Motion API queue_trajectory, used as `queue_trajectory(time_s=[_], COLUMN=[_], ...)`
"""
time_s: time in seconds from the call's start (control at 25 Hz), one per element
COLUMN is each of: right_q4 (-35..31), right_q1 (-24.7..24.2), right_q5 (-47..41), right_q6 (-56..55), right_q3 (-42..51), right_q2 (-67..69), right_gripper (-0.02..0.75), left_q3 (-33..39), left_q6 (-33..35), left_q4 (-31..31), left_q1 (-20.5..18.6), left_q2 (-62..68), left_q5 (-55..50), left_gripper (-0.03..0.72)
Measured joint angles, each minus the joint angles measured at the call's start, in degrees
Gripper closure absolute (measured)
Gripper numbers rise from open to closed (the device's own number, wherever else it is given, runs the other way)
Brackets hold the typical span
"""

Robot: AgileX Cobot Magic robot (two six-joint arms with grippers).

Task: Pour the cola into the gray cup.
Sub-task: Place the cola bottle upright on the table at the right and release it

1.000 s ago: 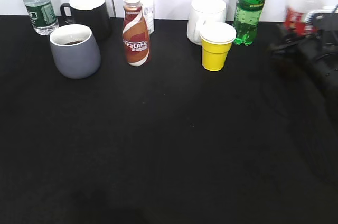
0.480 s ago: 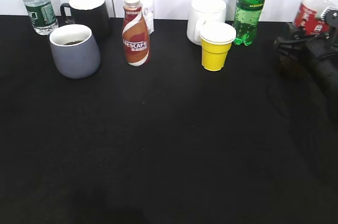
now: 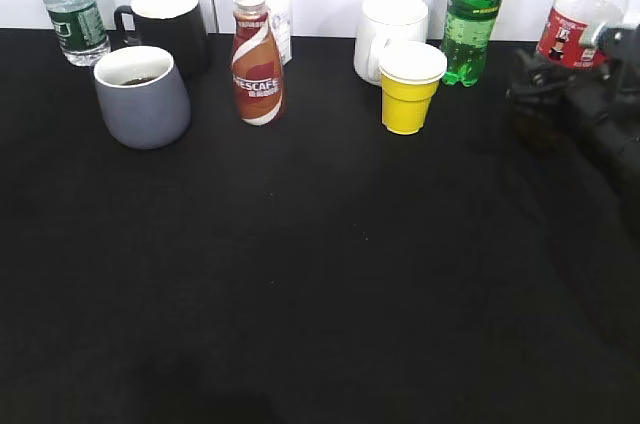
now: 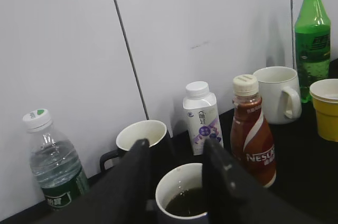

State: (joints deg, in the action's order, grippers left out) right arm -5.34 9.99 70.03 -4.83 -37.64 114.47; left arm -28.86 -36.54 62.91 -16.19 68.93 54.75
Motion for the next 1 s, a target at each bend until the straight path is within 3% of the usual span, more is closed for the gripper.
queue_trajectory(time_s=[0.24,0.4,0.56,0.68,0.8,0.88,0.96,1.0], right_q4=[-1.6,-1.3,0.5,1.9,2.0,2.0,2.1,3.7], right_q1=[0.0,0.0,0.0,0.0,0.0,0.0,0.0,0.0], right_q5=[-0.2,-0.3,-1.4,-24.7,-43.0,-53.9,-61.4,-63.7], right_q6=[1.4,1.5,1.5,1.8,4.8,6.5,8.7,9.2], right_q3=[6.6,11.2,19.2,17.1,12.9,10.5,10.3,10.3], right_q2=[-0.9,-8.8,-26.8,-46.0,-61.7,-70.0,-74.0,-75.8], right_gripper=[0.059,0.075,0.147,0.167,0.170,0.171,0.172,0.172], left_q3=[0.0,0.0,0.0,0.0,0.0,0.0,0.0,0.1], left_q6=[0.0,-0.4,-10.3,-22.7,-39.0,-47.3,-56.7,-59.7], left_q4=[0.0,0.0,0.5,3.6,11.5,18.8,32.9,35.7], left_q1=[0.0,0.0,0.0,0.0,0.0,0.0,0.0,0.0], left_q2=[0.0,0.0,-5.5,-19.8,-34.4,-40.1,-42.6,-42.7], left_q5=[-0.2,-0.4,-4.5,-20.4,-33.2,-34.0,-31.5,-28.5], left_gripper=[0.427,0.427,0.476,0.509,0.541,0.575,0.582,0.584])
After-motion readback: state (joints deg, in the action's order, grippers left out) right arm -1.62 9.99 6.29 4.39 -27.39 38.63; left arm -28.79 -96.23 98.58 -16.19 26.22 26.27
